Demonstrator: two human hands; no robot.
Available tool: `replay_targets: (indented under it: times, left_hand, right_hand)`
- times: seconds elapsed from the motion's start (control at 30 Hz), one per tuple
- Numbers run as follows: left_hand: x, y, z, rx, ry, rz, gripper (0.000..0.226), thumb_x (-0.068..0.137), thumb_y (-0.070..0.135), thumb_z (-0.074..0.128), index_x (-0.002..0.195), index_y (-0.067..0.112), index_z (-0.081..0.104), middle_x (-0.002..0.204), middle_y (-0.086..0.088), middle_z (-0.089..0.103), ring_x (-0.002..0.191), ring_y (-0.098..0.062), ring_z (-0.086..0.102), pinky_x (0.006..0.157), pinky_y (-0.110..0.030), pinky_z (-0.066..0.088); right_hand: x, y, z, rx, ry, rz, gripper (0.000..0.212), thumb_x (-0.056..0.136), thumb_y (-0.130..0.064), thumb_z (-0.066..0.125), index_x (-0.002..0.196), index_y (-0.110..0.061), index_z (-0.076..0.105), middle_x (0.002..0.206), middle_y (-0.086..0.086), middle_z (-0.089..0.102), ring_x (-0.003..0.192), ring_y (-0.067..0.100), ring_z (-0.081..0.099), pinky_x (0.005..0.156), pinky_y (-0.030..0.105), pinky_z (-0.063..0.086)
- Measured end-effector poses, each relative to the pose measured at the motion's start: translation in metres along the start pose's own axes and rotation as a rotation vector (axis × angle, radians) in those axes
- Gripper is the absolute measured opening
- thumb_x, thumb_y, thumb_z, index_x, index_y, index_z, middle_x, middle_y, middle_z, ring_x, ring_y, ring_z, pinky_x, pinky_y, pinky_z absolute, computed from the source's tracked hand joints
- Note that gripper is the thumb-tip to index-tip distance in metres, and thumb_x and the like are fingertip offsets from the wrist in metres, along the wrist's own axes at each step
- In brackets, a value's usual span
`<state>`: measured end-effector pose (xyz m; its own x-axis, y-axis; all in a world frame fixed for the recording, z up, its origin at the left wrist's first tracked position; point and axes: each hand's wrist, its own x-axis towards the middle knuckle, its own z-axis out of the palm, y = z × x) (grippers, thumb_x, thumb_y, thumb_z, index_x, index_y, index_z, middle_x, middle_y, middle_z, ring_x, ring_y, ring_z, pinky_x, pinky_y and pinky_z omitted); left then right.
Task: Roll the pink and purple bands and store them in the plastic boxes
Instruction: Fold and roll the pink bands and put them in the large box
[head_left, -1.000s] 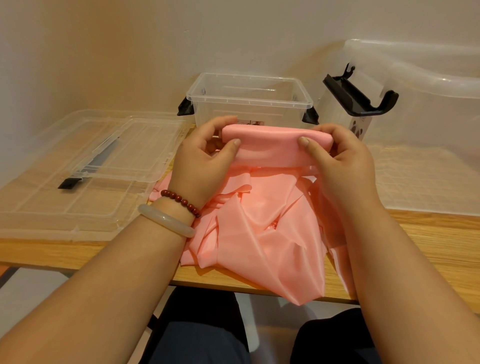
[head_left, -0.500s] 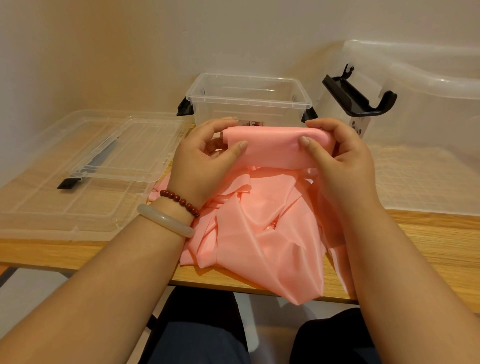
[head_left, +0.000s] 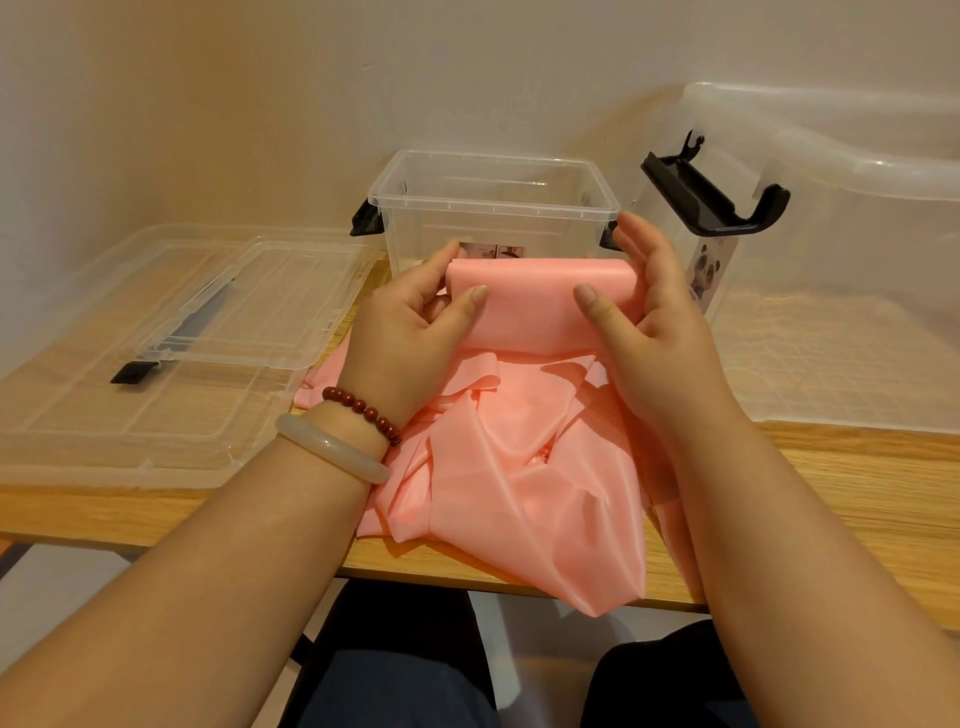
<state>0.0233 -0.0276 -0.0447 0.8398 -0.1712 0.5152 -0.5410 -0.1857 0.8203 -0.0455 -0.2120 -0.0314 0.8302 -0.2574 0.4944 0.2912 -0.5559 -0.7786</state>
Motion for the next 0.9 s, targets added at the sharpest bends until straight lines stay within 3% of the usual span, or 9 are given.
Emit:
replay_targets:
  times: [0.1, 0.17, 0.3, 0.37, 0.47, 0.57, 0.7, 0.8, 0.9]
  left_hand:
    - [0.0009, -0.0015, 0.0012, -0.057, 0.012, -0.022, 0.054, 0.088, 0.026, 0.063, 0.139, 0.013, 0.049, 0.108, 0.019, 0.059, 0.102, 0.004, 0.058, 0.092, -0.016, 0.047]
    - [0.0010, -0.0017, 0.0021, -0.086, 0.029, -0.034, 0.049, 0.092, 0.016, 0.063, 0.139, 0.011, 0.049, 0.118, 0.014, 0.059, 0.110, 0.003, 0.057, 0.093, -0.015, 0.046]
    - [0.0014, 0.0013, 0.0022, -0.120, 0.106, -0.028, 0.043, 0.091, 0.011, 0.064, 0.133, 0.012, 0.055, 0.117, 0.014, 0.060, 0.105, 0.009, 0.058, 0.089, -0.009, 0.045]
    - [0.0006, 0.0027, 0.0021, -0.107, 0.126, -0.013, 0.040, 0.092, 0.010, 0.064, 0.131, 0.012, 0.056, 0.110, 0.021, 0.059, 0.098, 0.017, 0.057, 0.085, -0.007, 0.045]
    - [0.0000, 0.0024, 0.0014, -0.088, 0.143, 0.008, 0.038, 0.093, 0.011, 0.062, 0.131, 0.011, 0.056, 0.105, 0.027, 0.058, 0.096, 0.022, 0.055, 0.084, -0.005, 0.043]
    - [0.0008, 0.0002, 0.0005, -0.064, 0.159, 0.023, 0.037, 0.095, 0.014, 0.060, 0.132, 0.011, 0.057, 0.109, 0.028, 0.055, 0.100, 0.024, 0.052, 0.089, -0.004, 0.041]
    - [0.0003, -0.0005, 0.0006, -0.012, 0.136, 0.030, 0.040, 0.098, 0.015, 0.055, 0.138, 0.014, 0.050, 0.113, 0.032, 0.050, 0.101, 0.028, 0.046, 0.091, -0.001, 0.036]
    - [-0.0019, 0.0016, 0.0008, 0.013, 0.111, 0.052, 0.045, 0.098, 0.013, 0.052, 0.140, 0.027, 0.043, 0.109, 0.033, 0.052, 0.106, 0.021, 0.049, 0.094, -0.006, 0.038]
    - [-0.0032, 0.0029, 0.0013, 0.029, 0.124, 0.076, 0.037, 0.098, 0.012, 0.052, 0.127, 0.034, 0.054, 0.112, 0.025, 0.058, 0.109, 0.011, 0.054, 0.094, -0.008, 0.041]
  right_hand:
    - [0.0001, -0.0020, 0.0003, 0.016, -0.042, -0.024, 0.067, 0.092, -0.035, 0.063, 0.147, -0.043, 0.025, 0.144, -0.013, 0.038, 0.124, -0.014, 0.041, 0.106, 0.020, 0.038]
    - [-0.0007, -0.0040, 0.0002, -0.002, -0.051, -0.050, 0.069, 0.088, -0.039, 0.061, 0.143, -0.048, 0.021, 0.146, -0.016, 0.036, 0.127, -0.012, 0.040, 0.106, 0.022, 0.038]
    - [-0.0003, -0.0022, -0.0010, 0.020, -0.024, -0.063, 0.065, 0.094, -0.025, 0.063, 0.144, -0.043, 0.026, 0.135, -0.034, 0.033, 0.116, -0.028, 0.035, 0.093, 0.000, 0.033]
    - [0.0004, 0.0006, -0.0018, 0.037, 0.036, -0.042, 0.061, 0.093, -0.017, 0.063, 0.143, -0.040, 0.036, 0.134, -0.031, 0.040, 0.119, -0.021, 0.040, 0.099, 0.008, 0.038]
    - [-0.0004, 0.0027, -0.0006, 0.031, 0.114, -0.008, 0.050, 0.089, -0.021, 0.067, 0.130, -0.043, 0.050, 0.138, -0.012, 0.049, 0.121, 0.008, 0.053, 0.099, 0.040, 0.050]
    - [-0.0001, 0.0017, 0.0004, 0.092, 0.183, 0.036, 0.041, 0.089, -0.024, 0.070, 0.124, -0.041, 0.055, 0.132, -0.008, 0.054, 0.110, 0.006, 0.059, 0.092, 0.040, 0.055]
    - [0.0002, -0.0006, 0.0024, 0.039, 0.164, 0.044, 0.045, 0.095, -0.021, 0.062, 0.138, -0.028, 0.051, 0.136, -0.013, 0.054, 0.123, 0.003, 0.051, 0.106, 0.035, 0.045]
    - [-0.0001, 0.0023, 0.0025, 0.058, 0.114, 0.067, 0.055, 0.095, -0.018, 0.058, 0.147, -0.026, 0.042, 0.148, -0.011, 0.045, 0.134, 0.002, 0.042, 0.113, 0.036, 0.039]
    - [-0.0013, 0.0005, 0.0007, 0.133, 0.138, 0.085, 0.056, 0.093, -0.009, 0.056, 0.142, -0.033, 0.045, 0.142, -0.014, 0.051, 0.129, 0.000, 0.048, 0.109, 0.038, 0.043]
